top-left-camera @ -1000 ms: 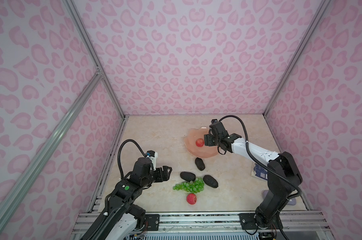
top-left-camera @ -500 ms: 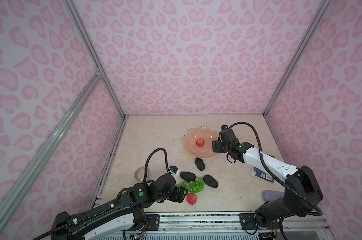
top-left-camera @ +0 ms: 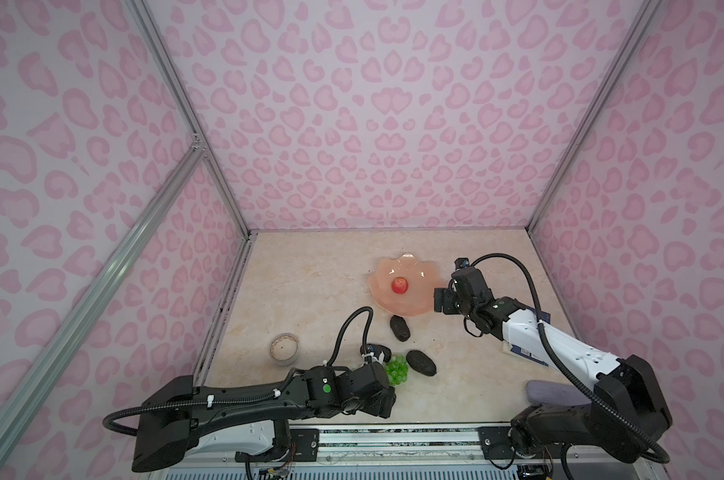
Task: Place and organize the fake fruits in the fruit bowl
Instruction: 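Grasp the second red apple with the left gripper while the right gripper withdraws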
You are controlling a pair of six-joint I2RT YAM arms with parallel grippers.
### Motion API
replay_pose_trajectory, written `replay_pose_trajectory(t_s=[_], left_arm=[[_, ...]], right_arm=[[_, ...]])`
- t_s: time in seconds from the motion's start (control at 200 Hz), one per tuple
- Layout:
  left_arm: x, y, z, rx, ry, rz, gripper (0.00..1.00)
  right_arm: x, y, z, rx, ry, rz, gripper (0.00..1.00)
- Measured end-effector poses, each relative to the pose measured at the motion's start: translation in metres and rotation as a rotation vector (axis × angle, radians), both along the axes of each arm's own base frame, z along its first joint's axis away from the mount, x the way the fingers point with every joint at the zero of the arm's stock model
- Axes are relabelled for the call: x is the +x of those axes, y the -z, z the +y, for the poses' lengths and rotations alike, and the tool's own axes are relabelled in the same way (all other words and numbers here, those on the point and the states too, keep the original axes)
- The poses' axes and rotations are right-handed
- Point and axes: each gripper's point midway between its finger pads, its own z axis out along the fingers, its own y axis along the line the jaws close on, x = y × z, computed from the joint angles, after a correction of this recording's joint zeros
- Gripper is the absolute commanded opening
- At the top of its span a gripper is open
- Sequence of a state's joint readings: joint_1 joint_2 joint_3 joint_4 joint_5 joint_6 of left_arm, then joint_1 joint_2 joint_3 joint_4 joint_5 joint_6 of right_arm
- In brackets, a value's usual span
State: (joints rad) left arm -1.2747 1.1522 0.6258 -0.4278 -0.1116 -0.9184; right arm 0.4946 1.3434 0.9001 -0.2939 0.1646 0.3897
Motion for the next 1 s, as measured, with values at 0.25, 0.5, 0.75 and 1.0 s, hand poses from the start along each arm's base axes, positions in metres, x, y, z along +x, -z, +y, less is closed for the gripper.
replay_pose_trajectory(t_s=[0.25,0.5,0.75,1.0], left_arm=[[-0.003,0.024,-0.001,0.072,-0.015,0.052,0.68],[-0.004,0.029,-0.002,0.091,-0.011,0.065,0.4],[-0.001,0.014,-0.003,0.08,0.009,0.029,0.37],[0.024,-0.074,-0.002,-0.092,-0.012,-0.143,0.38]], right_arm=[[-0.008,-0.003,-0.015,0.009,0.026,-0.018,0.95],[-0.01,-0.003,-0.021,0.011,0.038,-0.022,0.95],[-0.011,0.001,-0.022,0.017,0.047,-0.017,0.94],[-0.013,0.003,-0.023,0.021,0.052,-0.012,0.94]])
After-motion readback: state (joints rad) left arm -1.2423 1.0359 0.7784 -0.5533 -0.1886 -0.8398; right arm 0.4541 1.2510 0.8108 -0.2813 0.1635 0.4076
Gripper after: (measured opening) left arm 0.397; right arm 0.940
